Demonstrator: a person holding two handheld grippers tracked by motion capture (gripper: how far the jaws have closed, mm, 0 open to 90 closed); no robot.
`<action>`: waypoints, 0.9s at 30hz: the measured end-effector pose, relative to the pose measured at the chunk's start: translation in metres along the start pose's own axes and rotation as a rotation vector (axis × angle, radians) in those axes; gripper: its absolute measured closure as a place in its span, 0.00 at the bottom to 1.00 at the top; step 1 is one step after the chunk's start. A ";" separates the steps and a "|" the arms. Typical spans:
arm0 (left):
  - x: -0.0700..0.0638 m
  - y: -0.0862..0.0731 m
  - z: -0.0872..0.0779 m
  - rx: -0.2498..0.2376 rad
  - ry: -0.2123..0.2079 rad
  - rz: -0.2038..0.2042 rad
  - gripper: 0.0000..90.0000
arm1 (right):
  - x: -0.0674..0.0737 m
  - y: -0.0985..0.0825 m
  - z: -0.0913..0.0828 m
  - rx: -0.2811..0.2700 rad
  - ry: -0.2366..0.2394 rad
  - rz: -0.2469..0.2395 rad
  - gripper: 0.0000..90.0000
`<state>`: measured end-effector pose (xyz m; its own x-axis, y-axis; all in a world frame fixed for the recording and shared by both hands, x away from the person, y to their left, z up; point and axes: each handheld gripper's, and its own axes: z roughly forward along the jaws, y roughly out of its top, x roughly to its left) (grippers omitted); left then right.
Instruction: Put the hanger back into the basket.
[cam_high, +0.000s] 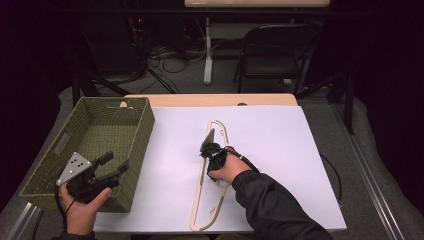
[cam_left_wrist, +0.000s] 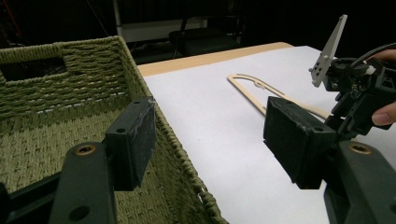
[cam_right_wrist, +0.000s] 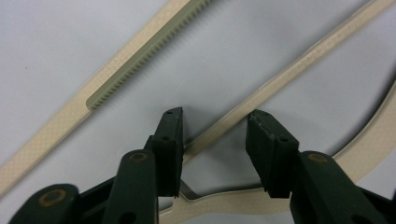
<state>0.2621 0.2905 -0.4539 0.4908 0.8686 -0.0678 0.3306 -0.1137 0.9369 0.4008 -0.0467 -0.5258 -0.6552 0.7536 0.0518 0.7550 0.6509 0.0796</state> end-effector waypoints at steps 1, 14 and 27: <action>0.000 0.000 0.000 0.000 0.001 0.001 0.38 | -0.002 -0.002 -0.001 0.007 0.002 0.001 0.68; -0.001 0.000 0.000 0.001 0.002 0.003 0.38 | -0.012 -0.010 -0.002 0.031 -0.001 -0.021 0.89; -0.002 0.000 0.003 0.006 -0.003 0.002 0.39 | -0.015 -0.013 -0.003 0.030 -0.011 -0.017 0.95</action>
<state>0.2628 0.2872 -0.4550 0.4937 0.8671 -0.0668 0.3343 -0.1183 0.9350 0.4008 -0.0664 -0.5246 -0.6676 0.7435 0.0393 0.7444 0.6658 0.0507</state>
